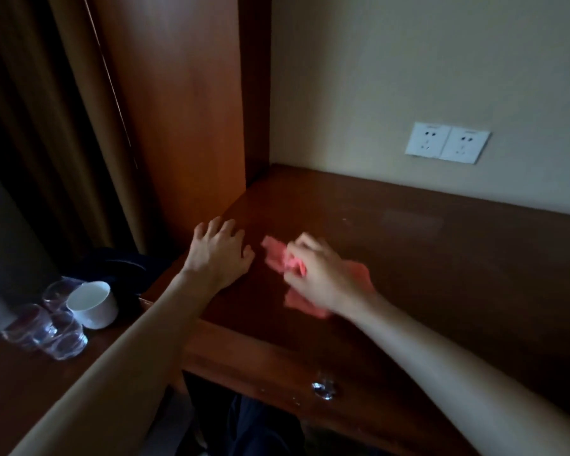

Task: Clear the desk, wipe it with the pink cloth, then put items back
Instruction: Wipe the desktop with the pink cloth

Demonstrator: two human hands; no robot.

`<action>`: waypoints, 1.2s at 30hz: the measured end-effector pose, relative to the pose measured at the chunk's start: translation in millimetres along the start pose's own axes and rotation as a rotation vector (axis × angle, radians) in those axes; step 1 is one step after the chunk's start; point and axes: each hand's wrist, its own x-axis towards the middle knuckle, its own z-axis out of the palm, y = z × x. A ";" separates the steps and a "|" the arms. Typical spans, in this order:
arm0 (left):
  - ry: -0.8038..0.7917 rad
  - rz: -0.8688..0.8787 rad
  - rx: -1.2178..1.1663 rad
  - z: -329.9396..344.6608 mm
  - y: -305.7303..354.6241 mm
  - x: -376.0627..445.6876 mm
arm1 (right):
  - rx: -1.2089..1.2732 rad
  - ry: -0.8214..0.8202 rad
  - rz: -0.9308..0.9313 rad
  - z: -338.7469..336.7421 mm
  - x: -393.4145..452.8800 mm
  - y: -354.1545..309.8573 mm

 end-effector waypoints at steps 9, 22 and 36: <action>-0.043 0.004 -0.182 13.7 36.0 -77.6 | -0.032 -0.025 0.015 -32.3 -74.4 -18.2; -0.047 0.048 -0.212 6.9 21.4 54.9 | -0.097 -0.024 0.030 2.0 20.6 27.3; -0.102 0.009 -0.161 56.2 12.0 113.2 | -0.253 0.015 0.354 70.2 288.7 223.2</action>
